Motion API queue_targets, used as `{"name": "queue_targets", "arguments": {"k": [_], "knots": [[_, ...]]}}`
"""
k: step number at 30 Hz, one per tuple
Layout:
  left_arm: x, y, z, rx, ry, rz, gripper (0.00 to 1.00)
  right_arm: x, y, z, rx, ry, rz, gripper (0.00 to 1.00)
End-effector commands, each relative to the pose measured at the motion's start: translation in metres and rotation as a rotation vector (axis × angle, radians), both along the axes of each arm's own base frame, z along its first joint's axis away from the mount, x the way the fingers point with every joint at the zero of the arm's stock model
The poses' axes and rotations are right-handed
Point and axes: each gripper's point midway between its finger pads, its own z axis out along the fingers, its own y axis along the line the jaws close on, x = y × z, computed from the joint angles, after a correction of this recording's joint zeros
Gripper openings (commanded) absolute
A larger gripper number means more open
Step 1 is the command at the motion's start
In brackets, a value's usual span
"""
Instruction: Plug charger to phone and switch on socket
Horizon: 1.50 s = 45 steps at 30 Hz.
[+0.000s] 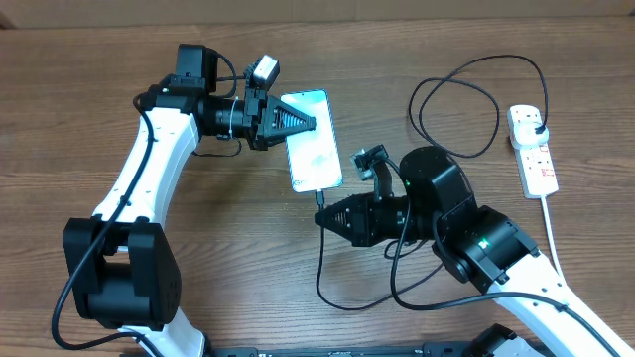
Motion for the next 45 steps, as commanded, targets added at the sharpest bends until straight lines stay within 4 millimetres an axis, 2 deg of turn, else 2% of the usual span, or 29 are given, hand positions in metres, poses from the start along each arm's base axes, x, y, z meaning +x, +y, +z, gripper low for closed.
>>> {"name": "queue_targets", "arguments": {"k": [1, 6, 17, 22, 31, 39, 45], "knots": [[-0.007, -0.005, 0.014, -0.051, -0.031, -0.035, 0.04, 0.013, -0.006, 0.002, 0.0, -0.024, -0.042, 0.04], [-0.007, -0.005, 0.014, -0.051, -0.031, -0.035, 0.04, 0.016, -0.006, 0.003, 0.005, -0.032, -0.045, 0.04], [-0.01, -0.01, 0.014, -0.051, -0.025, -0.05, 0.04, 0.029, 0.004, -0.013, -0.004, -0.011, -0.036, 0.04], [-0.011, -0.012, 0.014, -0.051, -0.026, -0.055, 0.04, 0.038, -0.002, -0.016, -0.008, -0.01, -0.062, 0.04], [-0.011, -0.012, 0.014, -0.052, -0.029, -0.055, 0.04, 0.051, -0.017, -0.012, 0.009, -0.03, -0.079, 0.04], [-0.013, -0.014, 0.014, -0.052, -0.029, -0.063, 0.04, 0.055, -0.013, 0.001, 0.06, -0.085, -0.053, 0.04], [-0.019, -0.023, 0.014, -0.053, -0.036, -0.089, 0.04, 0.061, -0.011, -0.003, 0.059, -0.083, -0.055, 0.04]]}}
